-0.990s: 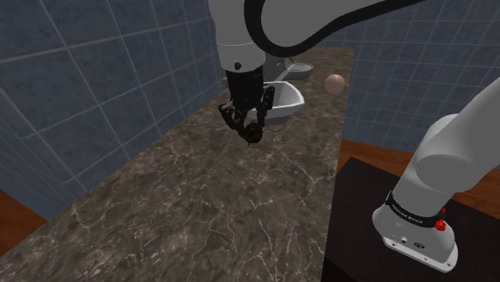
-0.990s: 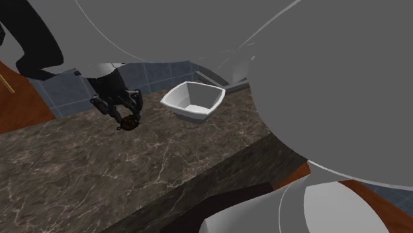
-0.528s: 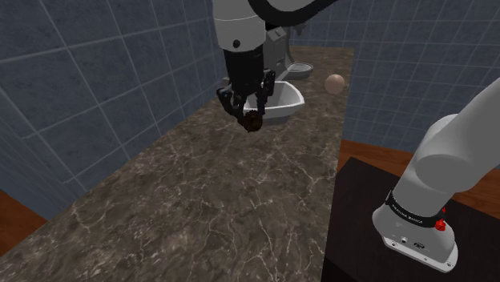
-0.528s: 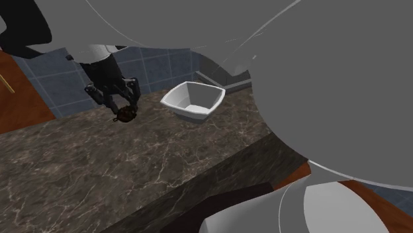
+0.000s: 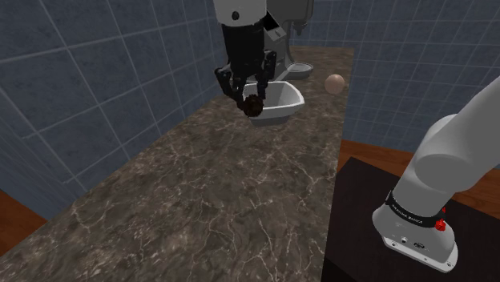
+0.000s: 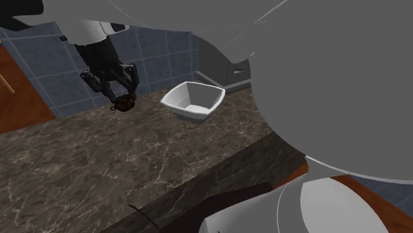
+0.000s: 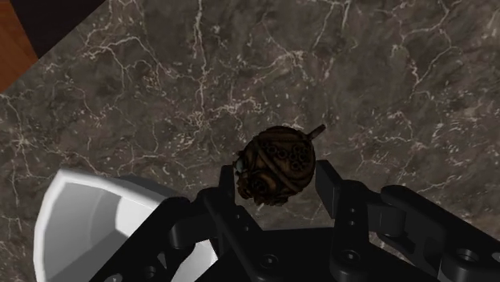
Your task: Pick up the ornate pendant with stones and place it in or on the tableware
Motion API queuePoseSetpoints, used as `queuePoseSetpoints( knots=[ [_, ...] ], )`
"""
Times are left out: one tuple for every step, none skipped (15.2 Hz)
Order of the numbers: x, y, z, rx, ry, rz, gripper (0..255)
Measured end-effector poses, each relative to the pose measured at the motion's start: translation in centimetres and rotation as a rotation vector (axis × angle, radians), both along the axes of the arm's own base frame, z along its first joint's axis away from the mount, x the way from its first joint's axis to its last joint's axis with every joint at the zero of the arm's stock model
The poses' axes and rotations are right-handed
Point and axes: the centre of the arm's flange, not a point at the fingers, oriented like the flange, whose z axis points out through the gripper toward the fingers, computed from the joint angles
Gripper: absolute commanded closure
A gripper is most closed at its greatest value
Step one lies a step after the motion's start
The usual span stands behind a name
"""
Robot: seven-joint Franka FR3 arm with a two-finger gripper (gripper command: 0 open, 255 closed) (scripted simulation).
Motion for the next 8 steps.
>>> queuePoseSetpoints(
  knots=[
    [0.5, -0.8, 0.1, 0.0, 0.0, 0.0, 255],
    [1.2, -1.9, 0.2, 0.0, 0.0, -0.001, 255],
    [2.0, -2.7, 0.2, 0.0, 0.0, -0.001, 255],
    [2.8, -3.7, 0.2, 0.0, 0.0, -0.001, 255],
    [3.7, -4.9, 0.4, 0.0, 0.0, -0.001, 255],
    [4.3, -6.1, 0.6, 0.0, 0.001, -0.001, 255],
    [4.7, -7.3, 1.0, 0.0, 0.001, -0.001, 255],
    [5.6, -8.4, 1.1, 0.0, 0.0, -0.001, 255]
  ],
)
